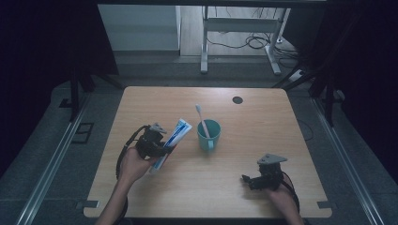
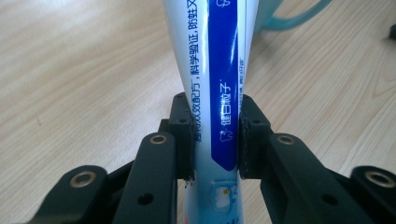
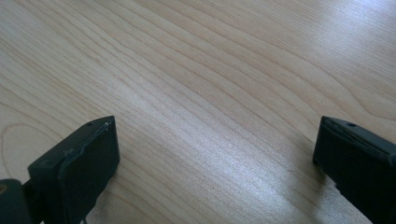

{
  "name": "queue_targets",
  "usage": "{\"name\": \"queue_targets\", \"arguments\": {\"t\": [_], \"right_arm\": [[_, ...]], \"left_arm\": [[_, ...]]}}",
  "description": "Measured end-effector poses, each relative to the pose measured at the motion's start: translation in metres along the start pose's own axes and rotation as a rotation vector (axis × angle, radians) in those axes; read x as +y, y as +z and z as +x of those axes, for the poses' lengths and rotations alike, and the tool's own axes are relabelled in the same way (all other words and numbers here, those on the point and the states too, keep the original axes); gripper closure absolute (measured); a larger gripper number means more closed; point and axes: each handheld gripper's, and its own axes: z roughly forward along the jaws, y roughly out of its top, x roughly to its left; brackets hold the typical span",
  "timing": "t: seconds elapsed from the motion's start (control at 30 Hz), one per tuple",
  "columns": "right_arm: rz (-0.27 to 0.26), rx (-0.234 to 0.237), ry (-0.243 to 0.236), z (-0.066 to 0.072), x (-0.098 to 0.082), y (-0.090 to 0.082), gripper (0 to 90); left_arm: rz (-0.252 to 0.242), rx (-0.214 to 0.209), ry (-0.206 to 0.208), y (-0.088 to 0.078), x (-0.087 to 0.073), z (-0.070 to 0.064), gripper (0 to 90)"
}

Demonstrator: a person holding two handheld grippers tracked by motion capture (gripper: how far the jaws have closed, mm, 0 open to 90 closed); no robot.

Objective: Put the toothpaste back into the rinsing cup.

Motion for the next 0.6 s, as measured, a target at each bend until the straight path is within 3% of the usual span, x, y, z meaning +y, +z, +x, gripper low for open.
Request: {"name": "queue_targets", "arguments": {"t": [0.6], "right_arm": [[-0.002,0.001,-0.005,0.000,0.000,0.000,0.3]], "left_arm": [[-0.197,-0.014,0.017,-0.015,0.025,-0.011,72.2]]}}
